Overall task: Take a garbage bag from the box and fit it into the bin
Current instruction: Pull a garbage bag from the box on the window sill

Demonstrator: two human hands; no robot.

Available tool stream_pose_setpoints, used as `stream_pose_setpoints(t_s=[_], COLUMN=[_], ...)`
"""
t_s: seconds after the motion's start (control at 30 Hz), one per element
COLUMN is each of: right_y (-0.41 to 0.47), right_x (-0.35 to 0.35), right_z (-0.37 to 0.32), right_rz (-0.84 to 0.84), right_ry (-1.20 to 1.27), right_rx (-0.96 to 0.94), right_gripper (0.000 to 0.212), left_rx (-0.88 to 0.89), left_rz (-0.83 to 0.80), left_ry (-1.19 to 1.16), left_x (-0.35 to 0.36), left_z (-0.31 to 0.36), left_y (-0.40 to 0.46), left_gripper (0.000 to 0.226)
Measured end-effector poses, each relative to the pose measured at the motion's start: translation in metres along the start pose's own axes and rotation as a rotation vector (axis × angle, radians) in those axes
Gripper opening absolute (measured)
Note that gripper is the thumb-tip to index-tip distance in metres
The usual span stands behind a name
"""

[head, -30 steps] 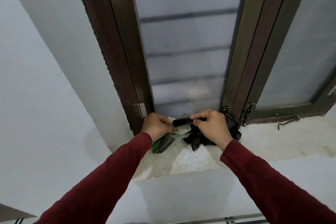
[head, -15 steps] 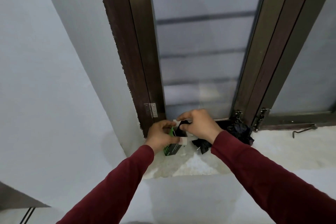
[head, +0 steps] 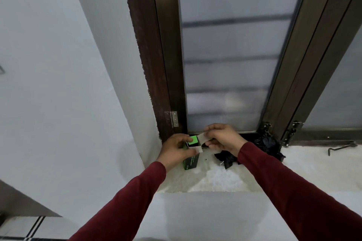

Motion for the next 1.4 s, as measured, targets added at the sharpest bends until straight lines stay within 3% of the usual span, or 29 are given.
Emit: stream_pose_setpoints(t_s=[0.1,0.27,0.4,0.67,0.83,1.03,1.27,1.4], right_y=[-0.003,-0.001,0.002,0.007,0.009,0.006,0.004,0.004], right_x=[0.002,0.007,0.008,0.030,0.040,0.048,0.046,0.043], right_z=[-0.009,-0.018,-0.019,-0.025,-0.028,-0.023,-0.015,-0.006], right_rz=[-0.064,-0.175,-0.245,-0.121,-0.075,-0.007,0.077,0.027], right_ry=[0.043,-0.054,-0.126,-0.405,-0.718,-0.848,-0.894,-0.871], right_rx=[-0.023,0.007,0.006,-0.160,-0.318,-0.374,-0.408,-0.343], right_gripper=[0.013,0.011,0.014,0.005,0.007,0.016,0.013,0.008], left_rx=[0.036,0.053,0.028,0.028,0.031,0.015,0.050,0.080], left_rz=[-0.068,0.061,0.080,-0.003,0.005,0.020,0.032,0.071], left_ry=[0.068,-0.060,-0.135,-0.085,-0.088,-0.119,-0.098,-0.100], left_x=[-0.001,0.002,0.006,0.005,0.008,0.010,0.014,0.019], left_z=[-0.004,-0.002,-0.005,-0.009,-0.010,-0.010,-0.013,-0.018], left_y=[0.001,0.002,-0.002,-0.001,0.002,0.001,0.001,-0.004], left_gripper=[0.066,0.016,0.024,0.047,0.048,0.052,0.054,0.046])
Point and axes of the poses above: each hand's wrist, its own y-axis towards the middle knuckle, its own x-axis out of the palm, z = x × y, the point moved 1 cm from there along y, towards the middle knuckle, and after that the axes turned 8 degrees about -x, right-handed, at the moved point
